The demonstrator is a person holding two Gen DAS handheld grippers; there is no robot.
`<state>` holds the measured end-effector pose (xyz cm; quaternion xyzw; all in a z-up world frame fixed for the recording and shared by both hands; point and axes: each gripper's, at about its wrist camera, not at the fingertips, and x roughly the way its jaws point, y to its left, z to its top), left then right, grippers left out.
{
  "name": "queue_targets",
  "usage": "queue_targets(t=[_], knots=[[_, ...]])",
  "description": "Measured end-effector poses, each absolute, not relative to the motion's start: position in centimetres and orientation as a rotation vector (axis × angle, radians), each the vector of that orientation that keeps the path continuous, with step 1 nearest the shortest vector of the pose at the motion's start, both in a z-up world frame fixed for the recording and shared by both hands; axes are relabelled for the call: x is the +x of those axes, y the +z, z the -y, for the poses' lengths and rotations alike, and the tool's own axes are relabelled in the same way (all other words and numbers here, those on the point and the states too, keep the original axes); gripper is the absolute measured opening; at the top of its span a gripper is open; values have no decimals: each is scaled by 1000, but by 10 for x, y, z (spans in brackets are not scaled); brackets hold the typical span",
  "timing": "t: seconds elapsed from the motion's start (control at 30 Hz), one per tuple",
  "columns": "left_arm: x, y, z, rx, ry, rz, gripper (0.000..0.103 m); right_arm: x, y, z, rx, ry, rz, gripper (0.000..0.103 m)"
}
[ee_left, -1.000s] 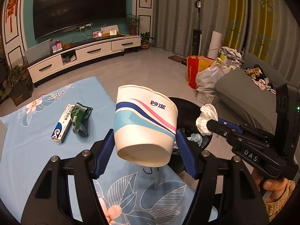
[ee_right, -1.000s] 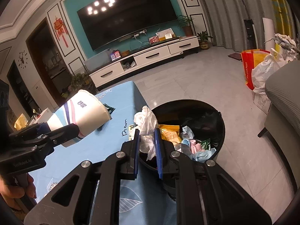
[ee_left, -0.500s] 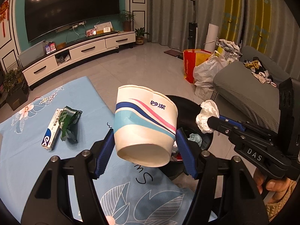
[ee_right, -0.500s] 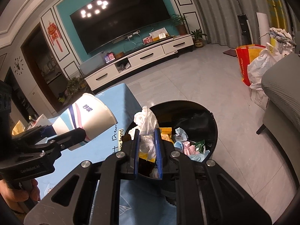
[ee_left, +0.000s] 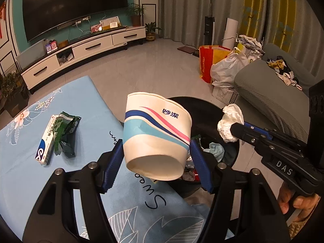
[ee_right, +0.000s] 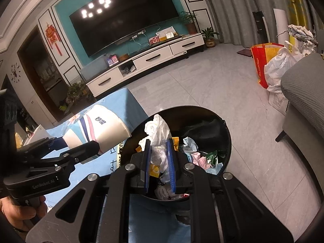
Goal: Collect trash
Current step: 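Lower both tools into the bin and open them to drop cup and tissue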
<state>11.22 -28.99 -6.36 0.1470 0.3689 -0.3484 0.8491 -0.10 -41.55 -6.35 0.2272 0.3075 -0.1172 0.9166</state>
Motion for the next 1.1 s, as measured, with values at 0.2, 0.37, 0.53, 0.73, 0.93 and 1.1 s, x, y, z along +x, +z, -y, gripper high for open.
queue_targets(t=[0.2,0.37,0.53,0.73,0.93,1.1], knots=[[121,-73,299,324,-731,-786,67,4,-68,419,463,-251,-645,17],[124,-81,306,336,-731,-802,67,7,-74,420,468,-255,-658,17],[126,-89,313,353,-735,-814,67,10,-81,423,475,-260,-674,17],[128,-96,320,363,-735,-822,67,14,-84,426,474,-265,-687,17],[129,-99,324,372,-736,-824,67,17,-85,426,472,-274,-694,17],[128,-101,326,378,-734,-828,67,20,-87,427,478,-282,-703,17]])
